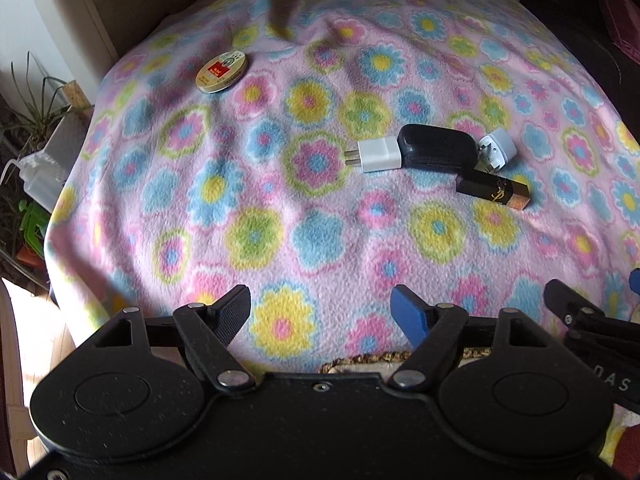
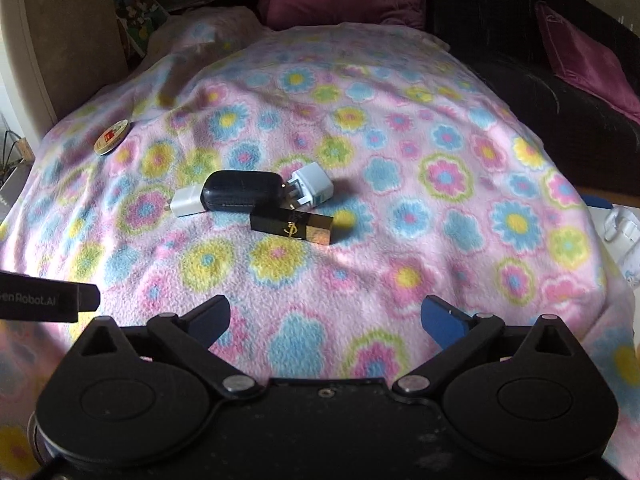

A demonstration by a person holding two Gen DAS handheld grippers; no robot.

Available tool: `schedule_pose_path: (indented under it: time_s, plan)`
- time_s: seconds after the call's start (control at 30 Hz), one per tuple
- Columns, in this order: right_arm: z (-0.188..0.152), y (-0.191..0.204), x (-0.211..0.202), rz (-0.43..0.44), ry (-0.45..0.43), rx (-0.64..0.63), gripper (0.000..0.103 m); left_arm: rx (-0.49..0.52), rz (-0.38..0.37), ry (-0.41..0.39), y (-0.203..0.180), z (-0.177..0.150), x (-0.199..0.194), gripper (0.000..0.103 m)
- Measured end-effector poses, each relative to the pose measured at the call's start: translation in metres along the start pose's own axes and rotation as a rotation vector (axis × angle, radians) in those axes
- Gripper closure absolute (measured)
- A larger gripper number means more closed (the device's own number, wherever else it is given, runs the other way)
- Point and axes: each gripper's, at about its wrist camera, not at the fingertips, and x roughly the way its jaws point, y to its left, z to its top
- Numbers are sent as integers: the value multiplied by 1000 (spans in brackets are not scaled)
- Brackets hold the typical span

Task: Organize rigid objects
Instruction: 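Withdraw both tools from the basket toward the remaining items, then grasp the white plug with the left tool while the right tool grasps the black-gold lipstick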

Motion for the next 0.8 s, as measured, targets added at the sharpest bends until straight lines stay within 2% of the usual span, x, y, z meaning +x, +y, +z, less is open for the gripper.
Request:
schedule_pose_path:
  time_s: [0.23, 0.37, 0.63, 0.7, 0.77, 0.8]
  plan:
    - [16, 9, 33, 42, 48, 41, 3, -4, -9, -11, 1, 16, 13, 30]
    - [31, 15, 53, 58, 48, 80, 10, -19, -11, -10, 8, 27, 22, 30]
    - [63, 18, 103, 58, 80, 157, 13, -32, -14, -9, 21, 47, 41, 30]
    - [68, 21, 113, 63, 92, 159, 32, -35, -23, -11, 22, 53, 45, 29]
    - [70, 23, 122, 53, 110, 143, 59, -31, -42, -16, 19, 59, 50, 23]
    - [71, 23, 122, 34, 98, 124, 66, -25, -53, -20, 17, 62, 52, 21]
